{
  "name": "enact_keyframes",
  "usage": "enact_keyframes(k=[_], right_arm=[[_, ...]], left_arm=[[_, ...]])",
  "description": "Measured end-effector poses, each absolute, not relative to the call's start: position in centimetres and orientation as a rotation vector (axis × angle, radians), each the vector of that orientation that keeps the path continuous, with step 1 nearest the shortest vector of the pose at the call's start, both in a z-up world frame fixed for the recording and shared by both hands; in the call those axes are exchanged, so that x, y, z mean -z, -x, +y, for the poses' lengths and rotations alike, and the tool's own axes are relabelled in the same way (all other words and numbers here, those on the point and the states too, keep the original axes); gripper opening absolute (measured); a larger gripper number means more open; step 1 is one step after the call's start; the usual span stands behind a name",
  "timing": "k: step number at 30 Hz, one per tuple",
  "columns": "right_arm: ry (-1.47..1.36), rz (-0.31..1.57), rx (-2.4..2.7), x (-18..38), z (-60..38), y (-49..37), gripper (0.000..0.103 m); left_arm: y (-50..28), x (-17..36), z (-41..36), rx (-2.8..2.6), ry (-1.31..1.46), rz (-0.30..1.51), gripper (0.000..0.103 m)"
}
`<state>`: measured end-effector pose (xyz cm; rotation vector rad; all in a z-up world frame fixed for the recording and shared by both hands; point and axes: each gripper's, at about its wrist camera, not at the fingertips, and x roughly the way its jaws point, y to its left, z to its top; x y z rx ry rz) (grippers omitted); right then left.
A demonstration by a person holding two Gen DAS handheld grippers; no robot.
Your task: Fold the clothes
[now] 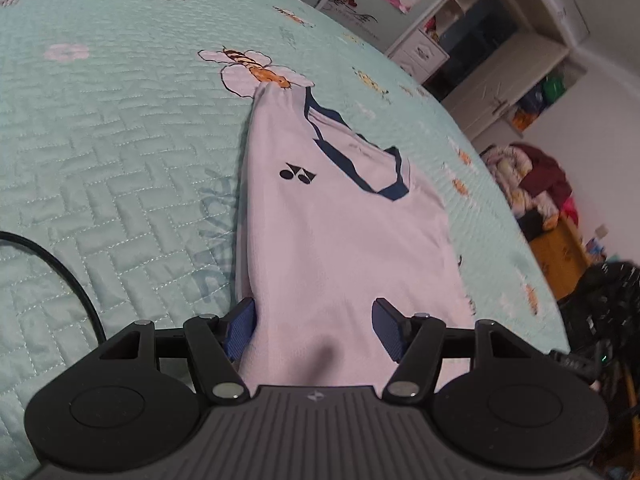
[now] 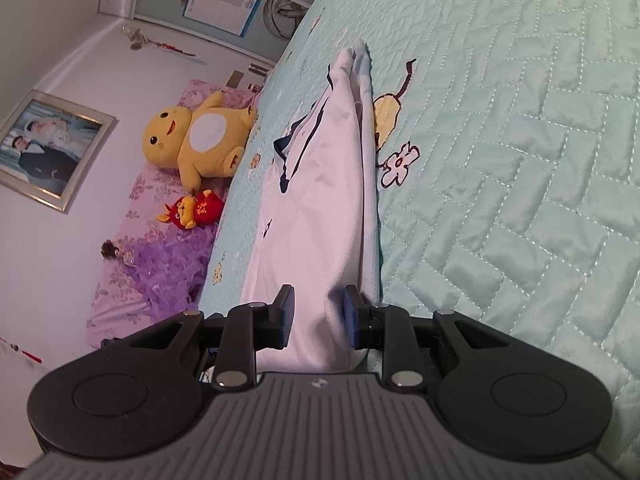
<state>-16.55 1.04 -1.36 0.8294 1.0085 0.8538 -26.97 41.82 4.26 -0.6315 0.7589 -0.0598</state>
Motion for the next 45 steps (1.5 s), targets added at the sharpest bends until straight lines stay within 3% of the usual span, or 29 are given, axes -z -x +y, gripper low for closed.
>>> enact_keyframes(k=[3,5,6,11,17,18,19,20,28,45], right_arm=[[-0.826,1.007,-0.860,1.4,1.1,16.3,0.027],[-0.826,1.010,-0.866,1.4,1.3,16.1,0.027],[-0.827,1.014,-0.871,1.5,1.3,16.0,0.027],[-0.797,1.037,-0.902,1.4,1.4,16.0,0.021],[-0.790,1.057,-0.899,1.6,1.8,15.2,0.021],[-0.783,1.059,-0.904,1.6,1.8,15.1,0.020],[-0.774,1.059,-0.908,1.6,1.8,15.1,0.016],[-0.764,1.056,-0.911,1.5,1.8,15.1,0.001],[-0.734,0.984,-0.978,0.7,0.8,16.1,0.000],[-0.661,0.955,-1.001,1.6,0.7,18.0,0.000]], left_arm=[[26.8,-3.9,42.3,0.072,0.659,0.753,0.063],[26.9,-4.0,42.5,0.091,0.666,0.754,0.045],[27.1,-4.0,42.6,0.105,0.664,0.758,0.042],[27.8,-3.7,42.8,0.150,0.677,0.777,0.040],[27.8,-2.4,44.0,0.148,0.775,0.766,0.039],[27.8,-2.6,43.9,0.161,0.755,0.771,0.031],[27.8,-2.7,43.8,0.175,0.735,0.775,0.002],[27.8,-2.8,43.8,0.188,0.715,0.779,0.000],[29.2,-4.0,44.6,0.266,0.646,0.707,0.000],[29.1,-0.8,45.1,0.258,0.642,0.759,0.003]])
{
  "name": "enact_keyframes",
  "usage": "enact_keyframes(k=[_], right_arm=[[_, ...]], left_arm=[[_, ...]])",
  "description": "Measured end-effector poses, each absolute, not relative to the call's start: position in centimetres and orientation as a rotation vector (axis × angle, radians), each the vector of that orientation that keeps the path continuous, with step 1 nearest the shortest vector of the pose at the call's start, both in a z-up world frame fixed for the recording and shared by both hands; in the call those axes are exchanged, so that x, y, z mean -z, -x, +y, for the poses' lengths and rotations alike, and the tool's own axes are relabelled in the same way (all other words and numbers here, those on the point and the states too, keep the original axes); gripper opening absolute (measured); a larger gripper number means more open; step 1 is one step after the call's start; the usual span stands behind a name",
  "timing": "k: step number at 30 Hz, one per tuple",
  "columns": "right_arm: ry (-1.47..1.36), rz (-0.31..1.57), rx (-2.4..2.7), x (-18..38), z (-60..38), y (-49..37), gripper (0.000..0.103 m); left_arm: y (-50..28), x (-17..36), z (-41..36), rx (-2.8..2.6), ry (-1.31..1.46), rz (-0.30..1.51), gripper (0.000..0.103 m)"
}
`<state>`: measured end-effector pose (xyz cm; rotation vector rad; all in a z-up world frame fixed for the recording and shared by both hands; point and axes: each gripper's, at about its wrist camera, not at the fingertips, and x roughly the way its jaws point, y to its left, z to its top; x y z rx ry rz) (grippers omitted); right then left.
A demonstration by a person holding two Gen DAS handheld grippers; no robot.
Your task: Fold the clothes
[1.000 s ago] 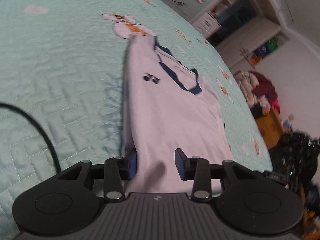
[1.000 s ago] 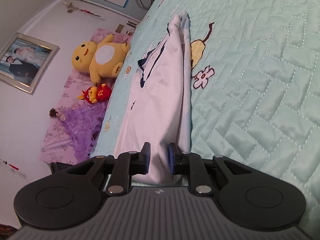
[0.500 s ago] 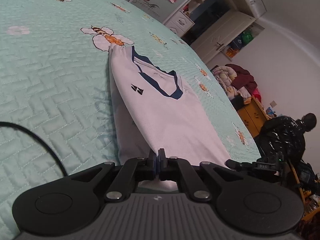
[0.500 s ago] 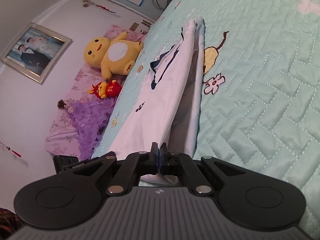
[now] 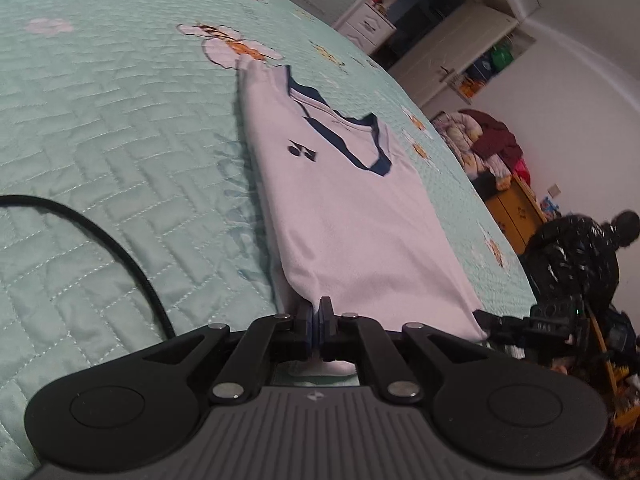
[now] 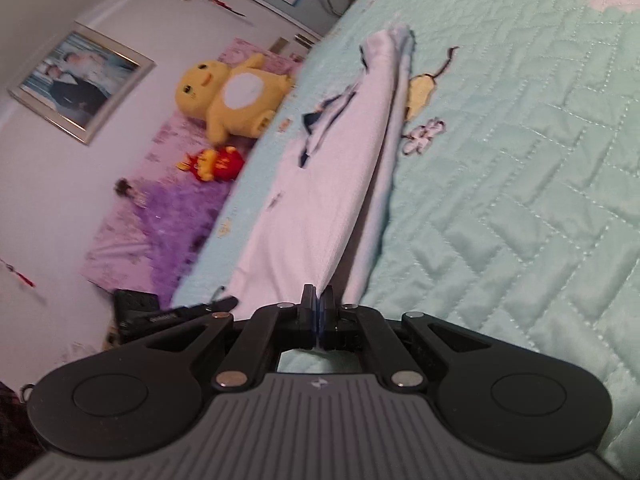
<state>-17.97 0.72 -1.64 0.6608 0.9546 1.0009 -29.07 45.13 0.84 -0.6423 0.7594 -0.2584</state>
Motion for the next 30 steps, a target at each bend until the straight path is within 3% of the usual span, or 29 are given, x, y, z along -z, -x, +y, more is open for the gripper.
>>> enact_keyframes(k=[4,7,11,23,30], right_arm=[[-0.649,0.969,-1.000,1.4,0.6,17.4,0.001],[-0.595,0.935,-0.979,-0.2,0.1,17.0,0.010],[-0.619,0.809,-0.910,-2.5,-0.6,13.4,0.016],[-0.406,0.698,-0.805,-4.1,9.6,-2.5,0.025],[-0.325,0.694,-0.846,-3.3,11.5,-4.8,0.025]], left_arm=[[29.3,-1.4,45.3,0.212,0.635,0.763,0.005],[30.3,-3.2,46.5,0.124,0.652,0.698,0.012],[29.3,-5.1,48.6,0.042,0.684,0.587,0.034],[10.0,-5.3,48.3,0.070,0.300,0.580,0.035],[6.3,-3.8,48.1,0.130,0.188,0.641,0.034]])
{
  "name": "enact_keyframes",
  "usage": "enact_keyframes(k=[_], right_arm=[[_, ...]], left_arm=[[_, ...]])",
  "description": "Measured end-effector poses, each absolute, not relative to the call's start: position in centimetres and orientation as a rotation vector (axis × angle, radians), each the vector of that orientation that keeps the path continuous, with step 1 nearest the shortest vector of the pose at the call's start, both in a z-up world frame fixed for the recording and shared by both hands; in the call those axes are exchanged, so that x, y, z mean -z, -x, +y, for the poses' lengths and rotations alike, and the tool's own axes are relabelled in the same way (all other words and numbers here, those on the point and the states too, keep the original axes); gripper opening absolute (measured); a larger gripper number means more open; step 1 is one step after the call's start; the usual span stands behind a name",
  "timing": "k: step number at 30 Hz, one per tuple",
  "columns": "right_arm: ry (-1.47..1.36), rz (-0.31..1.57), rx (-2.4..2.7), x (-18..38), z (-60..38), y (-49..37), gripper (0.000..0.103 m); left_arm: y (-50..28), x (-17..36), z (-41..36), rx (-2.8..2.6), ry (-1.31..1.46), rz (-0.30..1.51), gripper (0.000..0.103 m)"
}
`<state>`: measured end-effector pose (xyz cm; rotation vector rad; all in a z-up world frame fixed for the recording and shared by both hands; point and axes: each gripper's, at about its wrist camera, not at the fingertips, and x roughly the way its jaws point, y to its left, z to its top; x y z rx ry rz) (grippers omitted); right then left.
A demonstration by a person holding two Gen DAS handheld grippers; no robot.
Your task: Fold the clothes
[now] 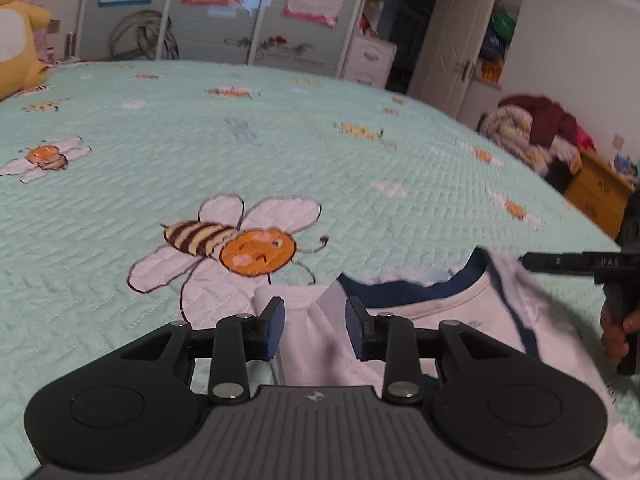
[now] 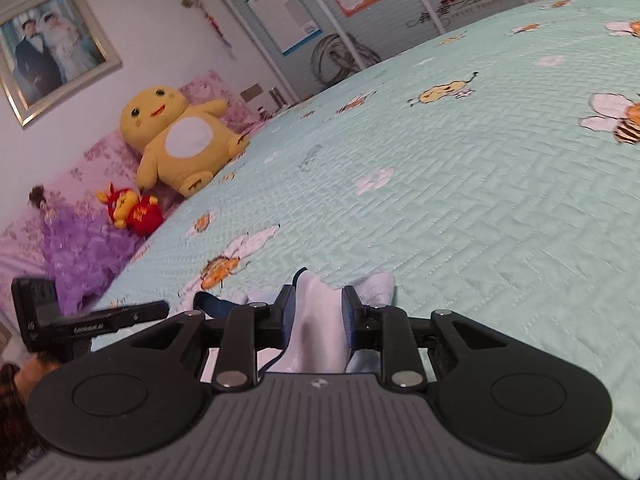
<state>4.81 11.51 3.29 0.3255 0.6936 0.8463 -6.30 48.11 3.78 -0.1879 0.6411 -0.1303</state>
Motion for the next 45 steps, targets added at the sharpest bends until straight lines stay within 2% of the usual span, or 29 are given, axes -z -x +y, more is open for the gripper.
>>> enact_keyframes(k=[6,9,10,11,16,21,24,25,26,27,29,34,36,40,42,43,45], right_arm=[[-0.263,0.717,-0.858,-2.5,11.8,-4.9,0.025],[-0.266,0.722,-0.861,-2.1,11.7,-5.1,0.025],[-0.274,0.725,-0.872,-2.1,11.7,-5.2,0.021],[-0.281,0.726,-0.886,-2.1,11.7,-5.2,0.002],[-0.325,0.673,-0.884,-2.8,11.2,-5.2,0.000],[-0.333,0.692,-0.832,-1.9,11.4,-5.8,0.001],[-0.343,0.713,-0.812,-1.3,11.6,-6.0,0.003],[-0.350,0.718,-0.810,-1.3,11.6,-6.1,0.006],[-0.355,0.722,-0.807,-1.3,11.5,-6.2,0.012],[-0.359,0.723,-0.801,-1.4,11.4,-6.0,0.014],[-0.365,0.720,-0.789,-1.8,11.1,-5.7,0.021],[-0.429,0.609,-0.718,-3.9,9.7,-3.2,0.025],[-0.497,0.630,-0.763,-4.2,10.0,-3.0,0.025],[-0.593,0.761,-0.780,-2.1,11.2,-4.0,0.025],[-0.631,0.822,-0.758,-0.6,11.5,-4.6,0.022],[-0.660,0.842,-0.742,0.4,11.1,-4.8,0.013],[-0.732,0.855,-0.738,0.7,10.2,-4.7,0.014]], left_arm=[[5.8,-2.8,47.6,0.158,0.157,0.671,0.017],[5.5,-2.9,47.4,0.147,0.146,0.656,0.001],[5.4,-3.0,47.3,0.143,0.142,0.651,0.000],[5.3,-3.2,47.3,0.136,0.138,0.636,0.000],[4.4,-4.4,47.1,0.105,0.120,0.556,0.000],[3.2,-3.0,46.6,0.054,0.058,0.591,0.000],[3.4,-2.3,47.0,0.030,0.078,0.590,0.006],[3.6,-2.3,47.3,0.022,0.102,0.582,0.006],[3.9,-2.4,47.6,0.015,0.132,0.572,0.009],[4.3,-2.7,47.9,-0.003,0.150,0.562,0.013],[5.0,-3.4,48.2,-0.050,0.173,0.544,0.041],[7.7,-6.1,48.1,-0.107,0.220,0.420,0.040],[8.0,-6.4,47.1,-0.013,0.216,0.406,0.040],[6.3,-3.7,45.5,0.024,0.158,0.568,0.040],[5.9,-2.4,45.7,0.000,0.182,0.618,0.042],[6.1,-2.5,45.9,-0.011,0.196,0.601,0.041],[6.7,-3.6,46.0,-0.049,0.199,0.570,0.040]])
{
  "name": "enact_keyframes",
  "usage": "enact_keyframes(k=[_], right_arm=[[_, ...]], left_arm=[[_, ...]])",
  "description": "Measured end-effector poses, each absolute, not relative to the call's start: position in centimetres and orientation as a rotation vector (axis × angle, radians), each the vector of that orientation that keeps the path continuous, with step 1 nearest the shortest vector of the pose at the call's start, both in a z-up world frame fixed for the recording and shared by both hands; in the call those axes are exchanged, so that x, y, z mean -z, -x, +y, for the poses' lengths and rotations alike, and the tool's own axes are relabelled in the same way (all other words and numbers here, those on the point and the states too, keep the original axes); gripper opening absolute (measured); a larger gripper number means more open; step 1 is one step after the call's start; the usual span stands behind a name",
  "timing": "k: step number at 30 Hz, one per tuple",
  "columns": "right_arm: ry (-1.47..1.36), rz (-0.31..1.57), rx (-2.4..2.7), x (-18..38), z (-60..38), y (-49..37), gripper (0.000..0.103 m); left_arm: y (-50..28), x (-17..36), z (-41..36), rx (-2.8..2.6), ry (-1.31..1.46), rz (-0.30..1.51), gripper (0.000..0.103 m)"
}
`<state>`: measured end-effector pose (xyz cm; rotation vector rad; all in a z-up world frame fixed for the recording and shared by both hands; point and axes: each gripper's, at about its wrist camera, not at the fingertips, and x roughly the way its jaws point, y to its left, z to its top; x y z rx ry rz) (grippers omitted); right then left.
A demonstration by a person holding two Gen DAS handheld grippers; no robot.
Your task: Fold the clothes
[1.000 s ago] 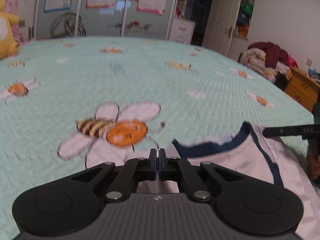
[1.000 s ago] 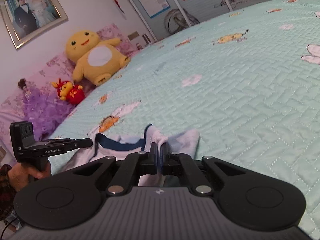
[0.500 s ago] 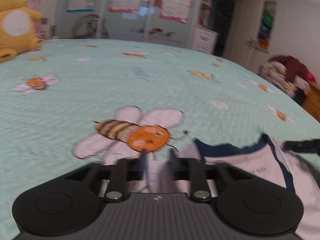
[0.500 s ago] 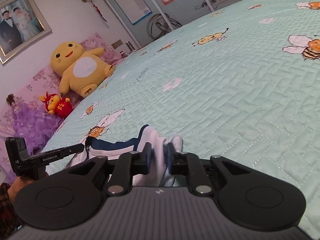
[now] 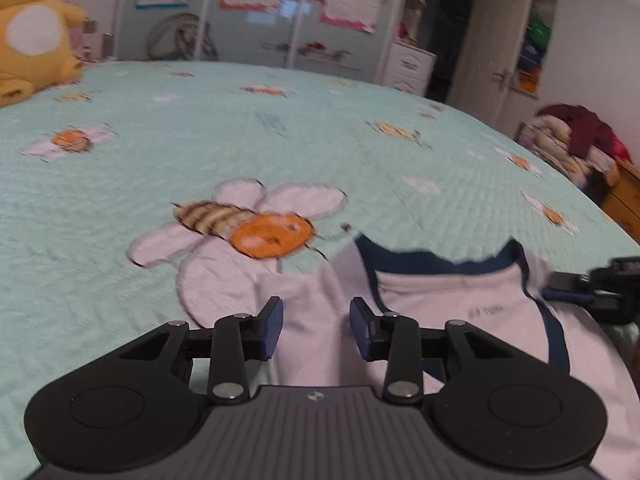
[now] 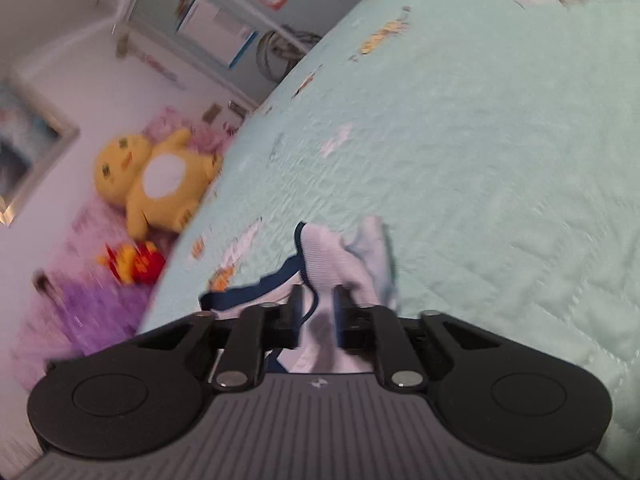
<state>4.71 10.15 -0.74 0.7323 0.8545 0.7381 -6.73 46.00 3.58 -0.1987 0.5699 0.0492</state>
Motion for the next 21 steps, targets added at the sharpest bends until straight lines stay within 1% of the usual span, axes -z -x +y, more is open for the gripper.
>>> enact_keyframes(k=[1,3,4,7,9,10,11,13,16,18,19,20,21], right_arm=[[-0.752,0.840,-0.744,0.3,9.7,-4.4,0.018],[-0.772,0.792,-0.761,-0.8,8.9,-3.7,0.020],[-0.782,0.768,-0.769,-1.4,8.5,-3.4,0.023],[-0.806,0.775,-0.746,-1.1,8.1,-3.2,0.029],[-0.798,0.819,-0.711,0.0,8.1,-3.5,0.029],[-0.802,0.839,-0.692,0.8,7.9,-3.5,0.025],[-0.831,0.839,-0.680,1.1,7.6,-3.3,0.024],[-0.857,0.810,-0.698,0.1,7.0,-2.2,0.028],[-0.882,0.773,-0.745,-1.8,5.9,0.3,0.029],[-0.932,0.765,-0.782,-2.7,5.2,2.7,0.033],[-0.923,0.777,-0.781,-3.2,5.0,4.1,0.038],[-0.900,0.794,-0.772,-3.7,5.0,5.6,0.044],[-0.851,0.812,-0.751,-4.2,5.1,7.1,0.047]], left_arm=[[7.1,-4.1,46.1,-0.057,0.200,0.549,0.040],[7.7,-5.0,46.1,-0.061,0.194,0.514,0.042],[7.9,-5.2,46.0,-0.063,0.182,0.509,0.043],[7.0,-3.8,45.6,-0.053,0.149,0.633,0.043],[7.0,-2.8,45.4,-0.055,0.119,0.668,0.046],[7.2,-3.0,45.3,-0.069,0.108,0.665,0.046],[7.6,-3.5,45.2,-0.090,0.105,0.654,0.045],[8.7,-5.0,45.2,-0.108,0.127,0.617,0.044],[11.2,-7.5,44.7,-0.091,0.166,0.563,0.045],[13.3,-9.0,43.5,-0.076,0.199,0.565,0.052],[14.3,-9.6,42.7,-0.072,0.210,0.584,0.060],[15.3,-10.0,41.8,-0.076,0.217,0.605,0.066],[16.4,-10.3,40.9,-0.082,0.222,0.626,0.069]])
